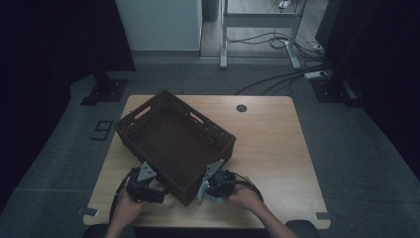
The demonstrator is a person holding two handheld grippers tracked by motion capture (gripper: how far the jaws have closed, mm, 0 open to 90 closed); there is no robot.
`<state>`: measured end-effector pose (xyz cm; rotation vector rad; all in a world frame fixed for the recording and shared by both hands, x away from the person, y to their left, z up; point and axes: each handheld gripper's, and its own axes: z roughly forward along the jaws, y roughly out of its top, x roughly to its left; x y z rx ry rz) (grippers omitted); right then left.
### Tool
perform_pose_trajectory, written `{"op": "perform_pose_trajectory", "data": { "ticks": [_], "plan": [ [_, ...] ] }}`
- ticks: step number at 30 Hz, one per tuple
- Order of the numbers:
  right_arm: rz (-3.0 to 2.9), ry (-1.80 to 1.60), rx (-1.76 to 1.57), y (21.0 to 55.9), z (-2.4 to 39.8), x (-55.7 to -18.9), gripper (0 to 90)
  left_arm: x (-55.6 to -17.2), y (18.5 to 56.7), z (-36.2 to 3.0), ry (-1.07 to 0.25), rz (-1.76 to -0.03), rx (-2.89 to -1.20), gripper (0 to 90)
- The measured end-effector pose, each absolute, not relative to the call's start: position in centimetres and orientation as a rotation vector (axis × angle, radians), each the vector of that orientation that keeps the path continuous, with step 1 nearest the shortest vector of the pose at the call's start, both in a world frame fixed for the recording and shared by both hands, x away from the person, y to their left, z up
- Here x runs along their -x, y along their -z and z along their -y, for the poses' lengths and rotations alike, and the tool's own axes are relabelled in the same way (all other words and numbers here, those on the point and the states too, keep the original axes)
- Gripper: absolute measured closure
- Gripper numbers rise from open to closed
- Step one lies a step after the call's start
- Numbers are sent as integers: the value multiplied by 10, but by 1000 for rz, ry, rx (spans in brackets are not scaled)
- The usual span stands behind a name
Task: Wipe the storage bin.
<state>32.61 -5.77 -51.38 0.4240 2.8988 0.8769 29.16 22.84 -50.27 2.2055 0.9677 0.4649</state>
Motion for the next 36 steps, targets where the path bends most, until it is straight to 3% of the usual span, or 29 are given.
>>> {"op": "perform_pose_trajectory", "data": {
  "ticks": [36],
  "plan": [
    [-2995,-944,-139,511,9,-279,707,-292,502,-230,-446,-959,-2193,0]
  ]
}}
